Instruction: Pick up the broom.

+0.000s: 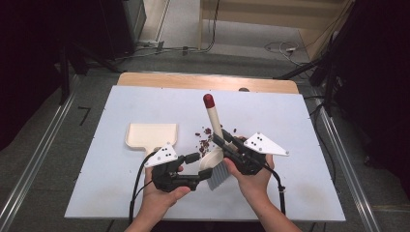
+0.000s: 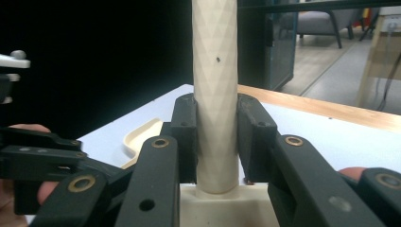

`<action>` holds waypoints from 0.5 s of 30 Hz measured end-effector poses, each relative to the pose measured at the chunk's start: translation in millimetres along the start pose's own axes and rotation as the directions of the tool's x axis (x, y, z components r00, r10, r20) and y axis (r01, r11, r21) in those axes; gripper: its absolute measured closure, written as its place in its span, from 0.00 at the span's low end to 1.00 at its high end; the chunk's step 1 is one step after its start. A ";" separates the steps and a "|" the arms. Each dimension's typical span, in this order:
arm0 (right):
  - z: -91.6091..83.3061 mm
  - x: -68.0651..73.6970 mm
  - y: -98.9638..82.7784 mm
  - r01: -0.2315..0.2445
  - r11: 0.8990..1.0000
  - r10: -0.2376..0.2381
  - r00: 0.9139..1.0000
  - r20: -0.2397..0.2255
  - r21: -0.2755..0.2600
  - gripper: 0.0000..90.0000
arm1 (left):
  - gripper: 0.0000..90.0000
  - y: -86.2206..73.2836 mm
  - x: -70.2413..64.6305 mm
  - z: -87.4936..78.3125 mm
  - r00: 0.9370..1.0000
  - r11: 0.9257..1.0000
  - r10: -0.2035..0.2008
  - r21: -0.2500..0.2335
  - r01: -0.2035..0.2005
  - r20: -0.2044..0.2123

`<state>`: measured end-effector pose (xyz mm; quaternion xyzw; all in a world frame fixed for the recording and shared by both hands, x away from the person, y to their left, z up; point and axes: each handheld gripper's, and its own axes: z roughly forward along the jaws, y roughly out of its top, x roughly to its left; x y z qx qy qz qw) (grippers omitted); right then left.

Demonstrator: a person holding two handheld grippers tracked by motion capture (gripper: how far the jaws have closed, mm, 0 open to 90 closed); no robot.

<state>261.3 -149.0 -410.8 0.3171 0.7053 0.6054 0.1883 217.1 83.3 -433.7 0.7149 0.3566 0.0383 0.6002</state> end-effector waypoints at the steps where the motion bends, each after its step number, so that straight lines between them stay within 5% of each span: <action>1: 1.5 5.0 -1.4 0.012 1.000 -0.012 1.000 -0.005 0.001 0.78 | 0.43 -0.3 0.0 1.1 1.000 1.000 -0.003 0.005 0.003 -0.001; 15: 5.2 18.2 -7.4 0.059 0.998 -0.059 0.998 0.011 -0.006 0.78 | 0.70 -3.4 2.9 4.8 0.998 0.998 -0.041 0.050 0.043 -0.036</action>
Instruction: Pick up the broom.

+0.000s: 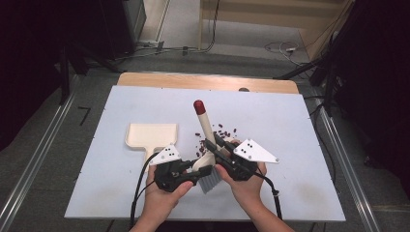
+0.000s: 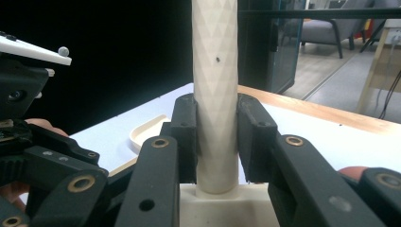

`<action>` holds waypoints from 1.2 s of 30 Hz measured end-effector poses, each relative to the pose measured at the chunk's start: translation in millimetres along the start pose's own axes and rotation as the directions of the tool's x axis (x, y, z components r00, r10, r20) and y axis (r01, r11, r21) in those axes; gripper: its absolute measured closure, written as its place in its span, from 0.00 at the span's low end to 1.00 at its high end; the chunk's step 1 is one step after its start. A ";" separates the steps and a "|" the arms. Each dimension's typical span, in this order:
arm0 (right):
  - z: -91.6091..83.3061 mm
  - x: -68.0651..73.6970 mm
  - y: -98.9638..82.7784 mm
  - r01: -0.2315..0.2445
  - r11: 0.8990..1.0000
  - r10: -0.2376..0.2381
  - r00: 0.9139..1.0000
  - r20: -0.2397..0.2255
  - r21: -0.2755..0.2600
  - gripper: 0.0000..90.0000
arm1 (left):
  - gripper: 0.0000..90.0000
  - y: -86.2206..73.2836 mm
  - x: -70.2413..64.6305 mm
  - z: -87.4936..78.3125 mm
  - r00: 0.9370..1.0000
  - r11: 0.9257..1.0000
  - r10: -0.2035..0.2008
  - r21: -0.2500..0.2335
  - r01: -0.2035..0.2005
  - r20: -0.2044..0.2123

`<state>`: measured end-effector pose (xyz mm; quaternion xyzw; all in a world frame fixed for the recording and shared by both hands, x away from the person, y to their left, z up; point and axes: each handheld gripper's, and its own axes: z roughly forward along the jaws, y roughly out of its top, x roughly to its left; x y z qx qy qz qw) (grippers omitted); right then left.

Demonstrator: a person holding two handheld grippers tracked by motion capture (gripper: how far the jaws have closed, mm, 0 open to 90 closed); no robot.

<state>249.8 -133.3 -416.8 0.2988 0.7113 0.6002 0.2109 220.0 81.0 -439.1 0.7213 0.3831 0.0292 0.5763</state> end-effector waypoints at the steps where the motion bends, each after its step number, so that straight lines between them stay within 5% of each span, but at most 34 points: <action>1: -0.1 0.3 -0.1 0.004 1.000 -0.004 1.000 0.002 -0.003 0.78 | 0.72 0.0 0.0 0.0 1.000 1.000 0.000 0.000 0.000 0.000; 5: -1.0 1.7 0.3 0.008 1.000 -0.008 1.000 0.007 -0.011 0.77 | 0.76 -0.7 2.7 -1.6 1.000 1.000 -0.020 -0.005 0.020 -0.020; 11: 0.4 1.3 1.3 0.025 1.000 -0.025 1.000 -0.011 -0.005 0.77 | 0.77 0.6 1.9 -4.7 0.998 1.000 0.021 0.014 -0.020 -0.057; 17: -2.6 -4.1 6.0 0.063 0.998 -0.061 0.990 -0.126 0.013 0.54 | 0.77 2.9 9.0 -11.8 0.995 0.998 0.064 0.018 -0.063 -0.074; 21: -9.6 -15.4 9.9 0.082 0.996 -0.075 0.980 -0.185 0.032 0.51 | 0.77 5.2 19.4 -22.4 0.991 0.994 0.110 0.022 -0.109 -0.081; 25: -14.0 -27.7 12.6 0.092 0.994 -0.076 0.972 -0.224 0.063 0.50 | 0.77 7.5 31.6 -35.7 0.986 0.987 0.161 0.025 -0.161 -0.041; 27: -15.9 -36.3 13.9 0.099 0.991 -0.073 0.964 -0.257 0.089 0.50 | 0.77 8.2 35.5 -41.6 0.981 0.981 0.193 0.029 -0.193 -0.013; 29: -17.0 -47.5 14.7 0.120 0.984 -0.073 0.946 -0.316 0.132 0.48 | 0.76 8.4 38.0 -45.9 0.976 0.976 0.217 0.035 -0.217 0.001; 30: -17.0 -47.5 14.7 0.120 0.984 -0.073 0.946 -0.316 0.132 0.48 | 0.76 8.4 39.2 -47.5 0.972 0.971 0.234 0.043 -0.235 0.009; 33: -16.9 -55.2 13.3 0.168 0.968 -0.083 0.914 -0.396 0.185 0.46 | 0.76 6.8 43.2 -49.1 0.964 0.962 0.258 0.075 -0.262 0.060; 35: -16.0 -57.0 12.1 0.188 0.961 -0.085 0.896 -0.436 0.201 0.46 | 0.76 4.3 44.0 -48.6 0.952 0.950 0.284 0.099 -0.296 0.117; 36: -16.0 -57.0 12.1 0.188 0.961 -0.085 0.896 -0.436 0.201 0.46 | 0.76 4.3 44.0 -48.6 0.952 0.950 0.284 0.099 -0.296 0.117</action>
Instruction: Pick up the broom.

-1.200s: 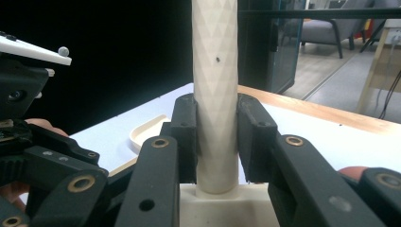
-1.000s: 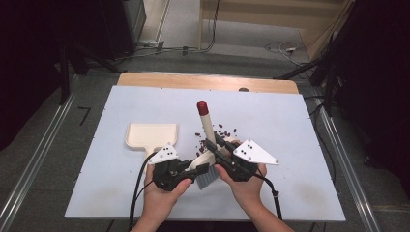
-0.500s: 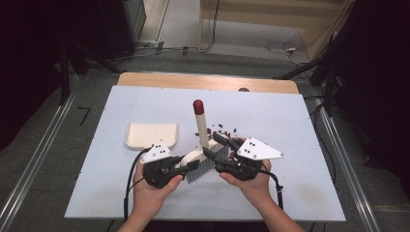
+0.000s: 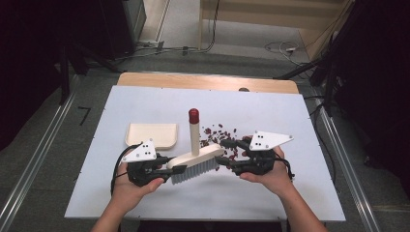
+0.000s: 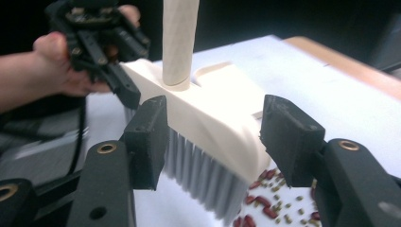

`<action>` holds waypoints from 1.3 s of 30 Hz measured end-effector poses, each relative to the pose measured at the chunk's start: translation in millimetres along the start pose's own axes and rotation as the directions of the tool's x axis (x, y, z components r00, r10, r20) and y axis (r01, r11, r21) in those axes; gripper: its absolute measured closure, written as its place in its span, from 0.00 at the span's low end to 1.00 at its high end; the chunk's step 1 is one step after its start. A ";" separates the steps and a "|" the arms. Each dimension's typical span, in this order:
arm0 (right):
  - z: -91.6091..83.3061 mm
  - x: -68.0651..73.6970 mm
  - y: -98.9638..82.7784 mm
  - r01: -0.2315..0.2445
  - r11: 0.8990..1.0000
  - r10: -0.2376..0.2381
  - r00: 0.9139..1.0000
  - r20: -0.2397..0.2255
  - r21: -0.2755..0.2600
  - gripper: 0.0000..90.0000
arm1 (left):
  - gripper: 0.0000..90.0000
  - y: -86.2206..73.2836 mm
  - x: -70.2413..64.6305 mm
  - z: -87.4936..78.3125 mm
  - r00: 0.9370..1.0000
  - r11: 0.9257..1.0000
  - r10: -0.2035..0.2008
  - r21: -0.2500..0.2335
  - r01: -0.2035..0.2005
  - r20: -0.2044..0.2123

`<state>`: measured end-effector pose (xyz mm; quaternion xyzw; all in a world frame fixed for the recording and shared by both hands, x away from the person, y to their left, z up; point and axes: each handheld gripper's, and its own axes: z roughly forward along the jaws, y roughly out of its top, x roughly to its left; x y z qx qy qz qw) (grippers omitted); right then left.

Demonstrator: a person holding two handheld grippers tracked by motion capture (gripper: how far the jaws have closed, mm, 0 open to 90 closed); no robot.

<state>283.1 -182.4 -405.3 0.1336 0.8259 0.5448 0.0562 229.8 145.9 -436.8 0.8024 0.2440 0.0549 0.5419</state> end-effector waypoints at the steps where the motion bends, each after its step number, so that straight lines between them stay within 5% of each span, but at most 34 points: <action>1: 0.2 -0.5 -0.6 0.001 1.000 0.000 1.000 -0.024 0.010 0.46 | 0.76 -0.4 -0.8 0.9 1.000 1.000 0.016 0.010 -0.016 0.021; 2: 2.5 -0.8 -2.4 0.002 0.999 0.002 0.995 -0.095 0.043 0.46 | 0.76 -0.6 -1.6 1.6 0.999 0.999 0.028 0.015 -0.029 0.041; 5: 7.4 0.7 -4.9 0.016 0.996 -0.001 0.986 -0.166 0.087 0.46 | 0.77 -0.4 -5.4 4.4 0.994 0.996 0.070 0.044 -0.074 0.087; 13: 16.8 4.6 -10.2 0.052 0.980 -0.005 0.970 -0.242 0.190 0.52 | 0.77 -0.1 -13.2 9.1 0.981 0.984 0.127 0.109 -0.144 0.144; 18: 26.3 9.8 -14.5 0.102 0.962 -0.018 0.950 -0.313 0.253 0.58 | 0.76 0.5 -15.9 11.3 0.975 0.981 0.136 0.111 -0.157 0.176; 27: 30.8 10.6 -18.8 0.101 0.955 0.014 0.925 -0.381 0.279 0.69 | 0.76 -1.1 -15.8 13.0 0.967 0.981 0.129 0.112 -0.156 0.220; 30: 31.1 11.4 -18.2 0.114 0.955 0.004 0.918 -0.397 0.275 0.71 | 0.76 -3.1 -10.7 12.1 0.962 0.988 0.107 0.082 -0.131 0.253; 32: 30.9 14.0 -17.3 0.109 0.955 0.009 0.918 -0.395 0.276 0.73 | 0.75 -5.6 -5.4 11.2 0.957 0.992 0.090 0.062 -0.111 0.274; 35: 32.8 17.8 -15.8 0.101 0.954 0.007 0.933 -0.361 0.281 0.73 | 0.72 -8.5 -2.1 9.6 0.965 0.995 0.082 0.041 -0.095 0.249; 38: 35.1 19.9 -14.9 0.093 0.959 0.001 0.944 -0.329 0.267 0.73 | 0.67 -8.8 -1.0 6.3 0.980 0.996 0.085 0.008 -0.088 0.180; 39: 35.4 19.6 -14.0 0.076 0.962 0.003 0.956 -0.292 0.261 0.73 | 0.57 -9.1 -0.3 4.8 0.987 0.997 0.083 -0.008 -0.083 0.138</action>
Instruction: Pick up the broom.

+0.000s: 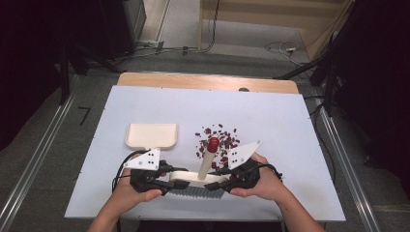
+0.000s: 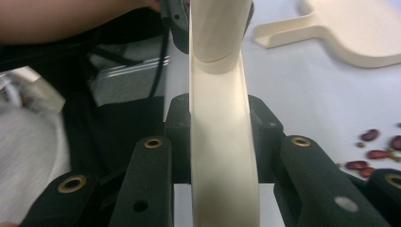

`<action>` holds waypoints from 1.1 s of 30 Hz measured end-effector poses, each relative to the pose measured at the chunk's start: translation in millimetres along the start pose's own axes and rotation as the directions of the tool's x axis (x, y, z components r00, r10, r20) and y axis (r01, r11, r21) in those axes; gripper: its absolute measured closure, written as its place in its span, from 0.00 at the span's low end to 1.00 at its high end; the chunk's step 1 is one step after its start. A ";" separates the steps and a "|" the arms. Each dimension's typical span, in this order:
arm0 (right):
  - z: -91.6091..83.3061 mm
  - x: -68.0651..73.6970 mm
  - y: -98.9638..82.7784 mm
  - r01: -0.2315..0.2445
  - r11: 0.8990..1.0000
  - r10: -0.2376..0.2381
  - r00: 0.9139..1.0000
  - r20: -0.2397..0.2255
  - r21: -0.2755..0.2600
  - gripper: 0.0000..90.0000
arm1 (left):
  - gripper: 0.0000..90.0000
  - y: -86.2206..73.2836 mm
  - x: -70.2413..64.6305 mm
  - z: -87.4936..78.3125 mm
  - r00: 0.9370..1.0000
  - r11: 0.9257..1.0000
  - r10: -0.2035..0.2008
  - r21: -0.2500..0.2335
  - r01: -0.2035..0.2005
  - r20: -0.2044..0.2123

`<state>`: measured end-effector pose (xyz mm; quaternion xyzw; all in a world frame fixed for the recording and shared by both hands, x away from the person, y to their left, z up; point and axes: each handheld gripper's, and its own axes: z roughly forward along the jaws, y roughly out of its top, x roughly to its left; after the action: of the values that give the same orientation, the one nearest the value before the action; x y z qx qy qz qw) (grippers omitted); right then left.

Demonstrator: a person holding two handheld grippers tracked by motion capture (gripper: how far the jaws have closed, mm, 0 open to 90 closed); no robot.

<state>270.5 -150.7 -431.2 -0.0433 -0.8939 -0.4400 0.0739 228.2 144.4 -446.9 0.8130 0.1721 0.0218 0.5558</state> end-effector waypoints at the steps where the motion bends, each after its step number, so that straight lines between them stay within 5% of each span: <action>1: -0.7 -0.4 0.1 -0.009 1.000 0.010 1.000 0.017 -0.005 0.73 | 0.50 -1.5 3.3 -4.4 0.997 0.999 -0.028 -0.031 0.026 -0.073; 3: -1.9 -1.6 -0.2 -0.012 1.000 0.012 1.000 0.026 -0.009 0.73 | 0.46 -2.7 5.3 -7.0 0.994 0.998 -0.047 -0.047 0.043 -0.100; 4: -5.7 -3.9 -1.1 -0.044 0.999 0.045 0.998 0.054 -0.031 0.73 | 0.35 -5.0 9.0 -12.5 0.984 0.994 -0.086 -0.083 0.074 -0.154; 6: -10.5 -7.6 -1.7 -0.078 0.996 0.082 0.993 0.082 -0.051 0.73 | 0.25 -5.9 10.7 -15.8 0.979 0.991 -0.102 -0.102 0.085 -0.177; 7: -12.5 -9.6 -2.1 -0.093 0.994 0.099 0.990 0.103 -0.060 0.73 | 0.21 -7.1 13.1 -21.6 0.966 0.985 -0.133 -0.139 0.104 -0.220; 9: -13.9 -11.6 -2.4 -0.111 0.992 0.119 0.985 0.126 -0.066 0.73 | 0.17 -7.7 14.3 -24.5 0.960 0.981 -0.150 -0.157 0.114 -0.236; 13: -16.3 -19.1 -4.5 -0.188 0.979 0.201 0.947 0.250 -0.077 0.73 | 0.02 -10.9 19.4 -35.3 0.937 0.969 -0.195 -0.204 0.139 -0.289; 14: -15.8 -21.9 -5.7 -0.227 0.971 0.240 0.925 0.294 -0.080 0.73 | 0.00 -12.0 20.3 -38.0 0.929 0.967 -0.202 -0.215 0.138 -0.310; 15: -15.8 -21.9 -5.7 -0.227 0.971 0.240 0.925 0.294 -0.080 0.73 | 0.00 -13.2 21.2 -40.9 0.922 0.964 -0.208 -0.225 0.138 -0.327; 20: -11.3 -26.3 -7.2 -0.309 0.948 0.316 0.892 0.322 -0.071 0.73 | 0.00 -19.7 25.6 -55.5 0.878 0.953 -0.248 -0.266 0.145 -0.410; 25: -0.1 -28.5 -7.7 -0.352 0.934 0.354 0.892 0.280 -0.059 0.73 | 0.00 -28.2 29.6 -66.8 0.835 0.954 -0.258 -0.264 0.142 -0.485; 28: 7.7 -30.6 -8.6 -0.376 0.926 0.371 0.886 0.279 -0.037 0.73 | 0.00 -33.5 32.1 -71.5 0.821 0.951 -0.275 -0.266 0.156 -0.500; 33: 10.3 -38.8 -10.8 -0.413 0.909 0.409 0.867 0.285 -0.049 0.73 | 0.00 -36.7 32.9 -74.2 0.810 0.951 -0.278 -0.265 0.157 -0.517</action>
<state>306.2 -149.6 -452.4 -0.2958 -0.8682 -0.3969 0.0350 232.9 232.8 -457.2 0.6840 0.4130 0.2077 0.5643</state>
